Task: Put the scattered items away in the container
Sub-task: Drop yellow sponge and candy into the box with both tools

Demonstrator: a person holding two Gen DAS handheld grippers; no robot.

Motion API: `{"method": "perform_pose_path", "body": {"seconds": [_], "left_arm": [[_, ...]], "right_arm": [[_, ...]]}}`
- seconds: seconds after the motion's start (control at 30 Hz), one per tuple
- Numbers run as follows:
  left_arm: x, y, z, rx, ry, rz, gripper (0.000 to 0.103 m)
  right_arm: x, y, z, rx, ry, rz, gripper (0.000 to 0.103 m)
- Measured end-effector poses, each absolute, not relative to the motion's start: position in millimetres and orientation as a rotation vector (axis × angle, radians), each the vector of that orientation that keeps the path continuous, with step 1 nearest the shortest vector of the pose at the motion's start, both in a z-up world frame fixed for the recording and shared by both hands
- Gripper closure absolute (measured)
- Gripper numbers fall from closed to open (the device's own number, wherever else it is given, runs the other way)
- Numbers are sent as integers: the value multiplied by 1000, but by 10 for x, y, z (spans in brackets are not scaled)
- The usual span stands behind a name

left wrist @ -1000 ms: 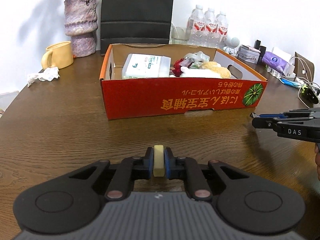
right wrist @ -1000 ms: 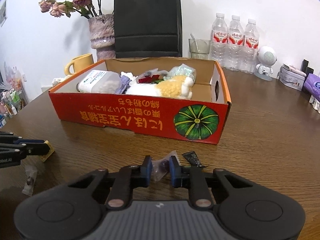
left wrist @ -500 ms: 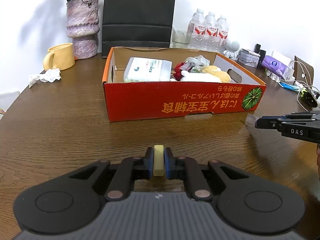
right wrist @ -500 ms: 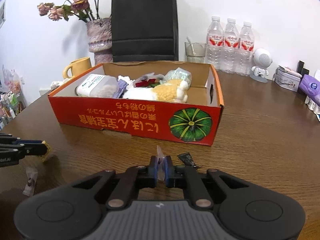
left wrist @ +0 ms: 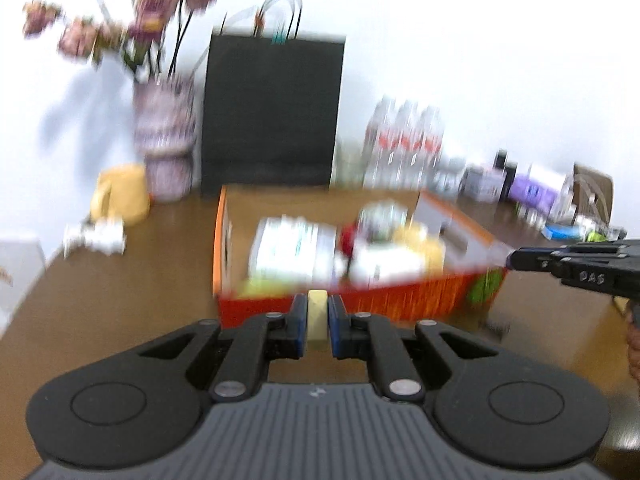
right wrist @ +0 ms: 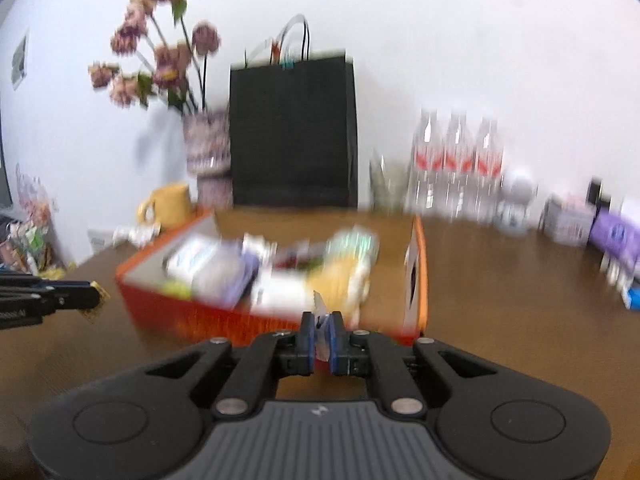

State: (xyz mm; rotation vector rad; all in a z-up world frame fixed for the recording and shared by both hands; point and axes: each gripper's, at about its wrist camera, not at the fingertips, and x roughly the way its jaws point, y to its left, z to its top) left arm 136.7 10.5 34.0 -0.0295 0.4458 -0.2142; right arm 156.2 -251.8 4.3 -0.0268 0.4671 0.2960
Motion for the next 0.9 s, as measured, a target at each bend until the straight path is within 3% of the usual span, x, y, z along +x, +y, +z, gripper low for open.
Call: {"method": "perform_pose_path", "body": {"seconds": [0.27, 0.57, 0.8, 0.83, 0.87, 0.9], "left_arm": [[2228, -117, 603, -85, 348, -223, 91], [3198, -79, 239, -119, 471, -124, 91], [3332, 77, 71, -126, 531, -55, 90], [3337, 82, 67, -118, 538, -41, 82], [3342, 83, 61, -114, 545, -33, 62], [3333, 84, 59, -116, 548, -30, 50]], "right_arm": [[2422, -2351, 156, -53, 415, 231, 97], [3296, -2280, -235, -52, 526, 149, 97], [3452, -2256, -373, -63, 584, 138, 96], [3444, -2258, -375, -62, 583, 139, 93], [3434, -2260, -374, -60, 581, 137, 91], [3422, -2264, -372, -55, 580, 137, 83]]}}
